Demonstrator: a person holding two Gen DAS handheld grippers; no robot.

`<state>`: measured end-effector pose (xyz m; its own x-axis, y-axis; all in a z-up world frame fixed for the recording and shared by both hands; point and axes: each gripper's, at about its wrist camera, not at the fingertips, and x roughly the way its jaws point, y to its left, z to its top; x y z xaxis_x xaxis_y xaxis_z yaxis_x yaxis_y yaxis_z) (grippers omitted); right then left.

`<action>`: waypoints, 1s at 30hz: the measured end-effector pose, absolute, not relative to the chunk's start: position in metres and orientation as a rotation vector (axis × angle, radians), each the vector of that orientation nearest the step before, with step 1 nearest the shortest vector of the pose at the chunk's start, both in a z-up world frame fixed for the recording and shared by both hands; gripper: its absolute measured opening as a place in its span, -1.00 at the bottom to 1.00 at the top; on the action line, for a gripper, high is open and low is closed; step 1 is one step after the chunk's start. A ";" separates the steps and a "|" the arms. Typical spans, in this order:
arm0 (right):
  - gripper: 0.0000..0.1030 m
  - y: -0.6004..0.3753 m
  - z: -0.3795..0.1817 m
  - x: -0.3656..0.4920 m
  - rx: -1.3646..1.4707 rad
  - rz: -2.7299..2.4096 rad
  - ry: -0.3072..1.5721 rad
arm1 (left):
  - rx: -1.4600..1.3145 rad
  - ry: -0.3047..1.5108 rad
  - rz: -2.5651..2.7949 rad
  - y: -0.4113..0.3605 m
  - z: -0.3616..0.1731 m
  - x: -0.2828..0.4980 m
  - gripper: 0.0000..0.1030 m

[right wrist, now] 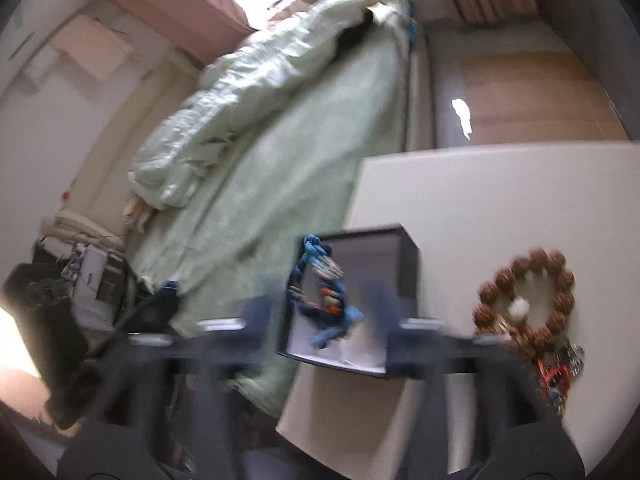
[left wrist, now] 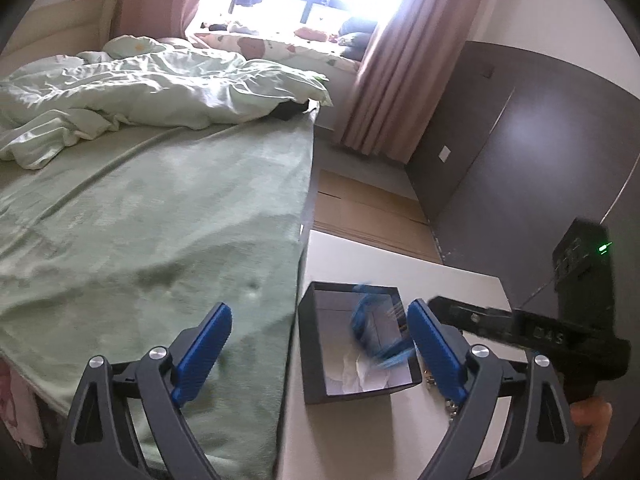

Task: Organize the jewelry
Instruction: 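Carry tissue into black box with left tool while right tool drops blue bracelet in, then lower the right tool onto the red string bracelet and close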

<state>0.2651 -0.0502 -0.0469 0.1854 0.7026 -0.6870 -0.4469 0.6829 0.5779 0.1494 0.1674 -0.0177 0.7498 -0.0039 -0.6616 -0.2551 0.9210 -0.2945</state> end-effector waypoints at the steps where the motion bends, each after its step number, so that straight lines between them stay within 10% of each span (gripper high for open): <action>1: 0.60 -0.057 -0.047 0.266 0.287 0.800 1.110 | -0.384 0.712 0.142 0.168 -0.016 0.148 0.72; 19: 0.63 -0.166 -0.038 0.257 0.260 0.602 1.079 | -0.302 0.712 0.030 0.103 0.004 0.158 0.82; 30: 0.56 -0.201 -0.056 0.256 0.233 0.522 1.125 | -0.243 0.843 -0.068 0.046 -0.029 0.203 0.30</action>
